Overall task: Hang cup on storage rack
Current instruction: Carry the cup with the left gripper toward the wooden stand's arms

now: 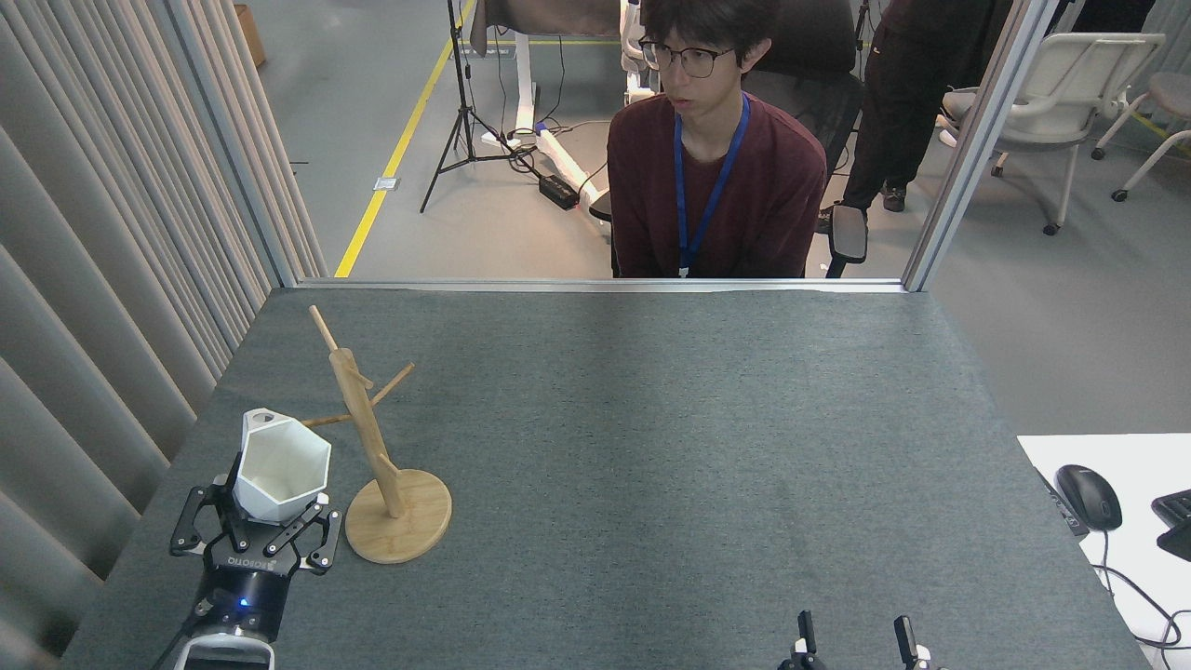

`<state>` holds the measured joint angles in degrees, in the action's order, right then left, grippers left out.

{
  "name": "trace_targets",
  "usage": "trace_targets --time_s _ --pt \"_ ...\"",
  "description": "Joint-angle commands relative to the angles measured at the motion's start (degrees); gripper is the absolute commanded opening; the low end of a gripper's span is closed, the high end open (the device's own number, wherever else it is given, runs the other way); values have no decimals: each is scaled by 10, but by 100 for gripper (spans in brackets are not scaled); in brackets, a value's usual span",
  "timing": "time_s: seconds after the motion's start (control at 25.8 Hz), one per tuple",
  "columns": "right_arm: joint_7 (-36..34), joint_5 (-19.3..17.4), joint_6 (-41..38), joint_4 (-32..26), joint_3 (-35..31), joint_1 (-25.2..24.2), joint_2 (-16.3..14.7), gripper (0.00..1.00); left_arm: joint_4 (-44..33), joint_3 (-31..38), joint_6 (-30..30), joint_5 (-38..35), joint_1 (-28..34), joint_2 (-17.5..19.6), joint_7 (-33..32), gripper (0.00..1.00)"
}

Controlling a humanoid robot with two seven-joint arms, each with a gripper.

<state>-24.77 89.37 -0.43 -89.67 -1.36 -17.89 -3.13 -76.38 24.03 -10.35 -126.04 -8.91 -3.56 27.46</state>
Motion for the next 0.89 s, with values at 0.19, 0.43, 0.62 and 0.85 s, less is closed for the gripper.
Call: trace_targets --time_s 0.19,0.43,0.62,0.85 --pt "0 0 0 1 0 1 1 98 -10 -1 -1 -41 -1 -7 2 28" --pt "0 0 0 1 0 1 5 98 4 -5 0 -66 -20 -10 2 28" --pt "-6 0 0 3 0 0 5 98 11 -6 0 -82 -30 -10 2 33" --pt "-9 -1 0 8 0 0 6 98 11 -8 0 -100 -24 -21 4 35"
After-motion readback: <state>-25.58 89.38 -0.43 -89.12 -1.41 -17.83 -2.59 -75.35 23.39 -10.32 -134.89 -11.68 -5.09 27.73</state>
